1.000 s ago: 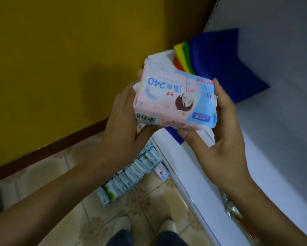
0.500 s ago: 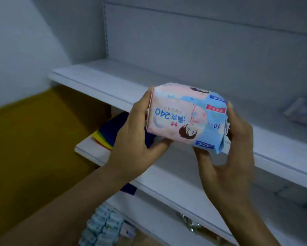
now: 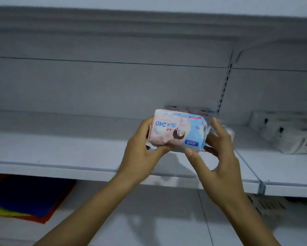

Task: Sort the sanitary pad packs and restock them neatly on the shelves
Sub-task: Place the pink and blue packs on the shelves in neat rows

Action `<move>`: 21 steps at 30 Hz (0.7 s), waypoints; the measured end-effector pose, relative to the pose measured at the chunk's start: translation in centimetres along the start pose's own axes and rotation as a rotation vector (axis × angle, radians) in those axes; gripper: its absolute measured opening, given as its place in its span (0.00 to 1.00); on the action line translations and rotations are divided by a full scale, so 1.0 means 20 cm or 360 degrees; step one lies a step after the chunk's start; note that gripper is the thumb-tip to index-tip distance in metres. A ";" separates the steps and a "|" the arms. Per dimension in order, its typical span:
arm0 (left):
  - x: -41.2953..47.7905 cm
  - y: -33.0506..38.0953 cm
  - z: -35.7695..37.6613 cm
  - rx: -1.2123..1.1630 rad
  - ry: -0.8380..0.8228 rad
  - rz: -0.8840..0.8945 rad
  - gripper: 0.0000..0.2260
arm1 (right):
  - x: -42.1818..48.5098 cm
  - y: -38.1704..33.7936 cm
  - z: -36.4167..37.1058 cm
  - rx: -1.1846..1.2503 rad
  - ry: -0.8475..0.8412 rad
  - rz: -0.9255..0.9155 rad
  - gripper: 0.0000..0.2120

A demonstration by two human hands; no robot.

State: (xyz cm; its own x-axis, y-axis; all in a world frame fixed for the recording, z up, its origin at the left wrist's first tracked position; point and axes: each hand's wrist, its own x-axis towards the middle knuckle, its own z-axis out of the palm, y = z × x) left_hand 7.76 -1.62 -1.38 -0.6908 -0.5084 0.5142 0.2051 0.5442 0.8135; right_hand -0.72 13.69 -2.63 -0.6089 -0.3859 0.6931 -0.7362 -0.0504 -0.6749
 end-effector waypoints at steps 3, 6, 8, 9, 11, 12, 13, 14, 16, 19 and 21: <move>0.07 -0.06 0.12 0.0024 0.0097 -0.0108 0.25 | 0.09 0.18 -0.08 -0.0091 -0.0167 0.0041 0.33; 0.17 -0.12 0.20 0.0156 0.0172 -0.0186 0.25 | 0.22 0.38 -0.14 -0.0488 -0.0149 -0.0135 0.32; 0.23 -0.16 0.25 0.0214 0.0191 -0.0303 0.24 | 0.29 0.51 -0.15 -0.0770 -0.0189 -0.0205 0.32; 0.27 -0.18 0.28 0.0239 0.0190 -0.0353 0.24 | 0.30 0.57 -0.15 -0.0875 -0.0231 -0.0203 0.31; 0.37 -0.25 0.35 0.0351 0.0167 -0.0422 0.23 | 0.28 0.67 -0.14 -0.0959 -0.0356 -0.0164 0.32; 0.42 -0.29 0.37 0.0441 0.0146 -0.0450 0.22 | 0.26 0.71 -0.13 -0.0993 -0.0418 -0.0155 0.34; 0.47 -0.34 0.40 0.0531 0.0119 -0.0490 0.22 | 0.24 0.75 -0.12 -0.1035 -0.0467 -0.0156 0.36; 0.52 -0.38 0.42 0.0607 0.0096 -0.0549 0.22 | 0.22 0.77 -0.12 -0.1061 -0.0495 -0.0156 0.37; 0.61 -0.47 0.45 0.0707 0.0054 -0.0663 0.22 | 0.22 0.80 -0.11 -0.1063 -0.0499 -0.0163 0.37; 0.71 -0.54 0.51 0.0803 -0.0020 -0.0699 0.24 | 0.22 0.81 -0.11 -0.1103 -0.0541 -0.0171 0.39; 0.72 -0.57 0.56 0.0691 0.0015 -0.0675 0.27 | 0.22 0.82 -0.10 -0.1135 -0.0613 -0.0170 0.41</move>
State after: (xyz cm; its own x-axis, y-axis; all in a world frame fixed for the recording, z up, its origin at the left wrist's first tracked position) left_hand -12.35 -7.71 -6.32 -0.6437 -0.7453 0.1736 -0.3898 0.5145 0.7637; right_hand -16.09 12.97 -10.22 -0.4764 -0.7083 0.5209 -0.8744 0.4435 -0.1966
